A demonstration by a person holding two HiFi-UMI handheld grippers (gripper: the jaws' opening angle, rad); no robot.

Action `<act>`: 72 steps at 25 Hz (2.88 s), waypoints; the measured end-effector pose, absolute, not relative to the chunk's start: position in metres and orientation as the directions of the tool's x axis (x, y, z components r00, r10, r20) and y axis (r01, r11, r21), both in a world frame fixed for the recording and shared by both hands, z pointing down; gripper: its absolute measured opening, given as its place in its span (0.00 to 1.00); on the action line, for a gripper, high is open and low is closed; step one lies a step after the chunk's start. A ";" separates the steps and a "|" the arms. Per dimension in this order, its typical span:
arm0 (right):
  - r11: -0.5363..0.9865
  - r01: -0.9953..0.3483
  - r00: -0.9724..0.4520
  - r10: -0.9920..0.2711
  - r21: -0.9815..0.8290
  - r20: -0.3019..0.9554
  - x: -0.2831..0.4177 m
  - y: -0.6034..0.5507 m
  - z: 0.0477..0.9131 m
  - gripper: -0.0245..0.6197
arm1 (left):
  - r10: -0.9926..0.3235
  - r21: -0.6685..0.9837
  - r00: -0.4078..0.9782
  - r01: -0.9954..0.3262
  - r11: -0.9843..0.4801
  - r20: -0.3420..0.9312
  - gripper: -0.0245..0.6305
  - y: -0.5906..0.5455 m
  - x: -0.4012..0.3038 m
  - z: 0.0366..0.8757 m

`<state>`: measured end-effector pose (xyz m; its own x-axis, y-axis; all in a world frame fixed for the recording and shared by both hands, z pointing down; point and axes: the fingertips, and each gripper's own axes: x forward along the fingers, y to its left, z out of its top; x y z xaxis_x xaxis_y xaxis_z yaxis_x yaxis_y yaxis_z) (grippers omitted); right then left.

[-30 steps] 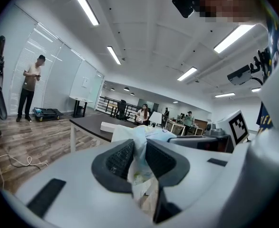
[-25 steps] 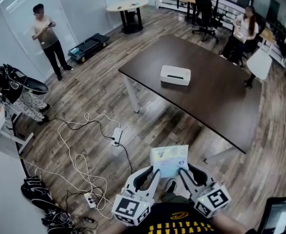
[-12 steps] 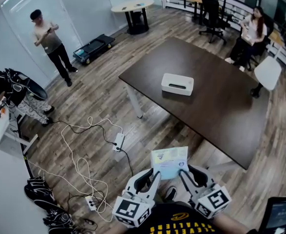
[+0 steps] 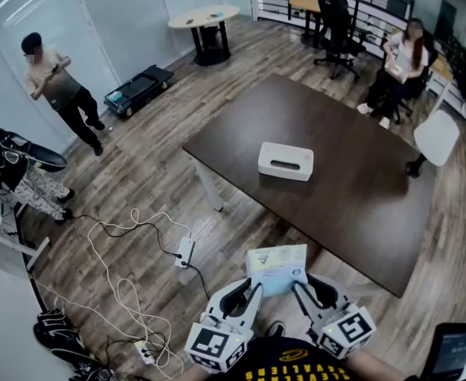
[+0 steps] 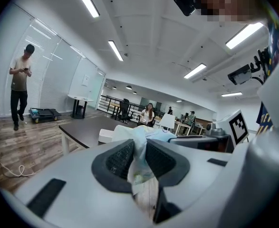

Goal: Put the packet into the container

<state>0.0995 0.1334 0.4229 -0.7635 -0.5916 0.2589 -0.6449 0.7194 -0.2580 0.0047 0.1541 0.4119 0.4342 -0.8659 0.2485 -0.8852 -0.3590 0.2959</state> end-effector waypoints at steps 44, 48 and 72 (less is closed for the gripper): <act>0.635 -0.725 -0.689 -0.663 -0.267 0.293 0.039 -0.188 0.427 0.20 | -0.809 0.307 0.530 -0.838 -0.451 0.257 0.16 -0.181 -0.059 0.411; 0.627 -0.733 -0.681 -0.669 -0.266 0.298 0.061 -0.224 0.437 0.20 | -0.804 0.295 0.539 -0.834 -0.466 0.252 0.16 -0.218 -0.036 0.418; 0.509 -0.831 -0.553 -0.718 -0.223 0.423 0.096 -0.291 0.536 0.20 | -0.658 0.269 0.664 -0.747 -0.608 0.356 0.16 -0.298 0.000 0.528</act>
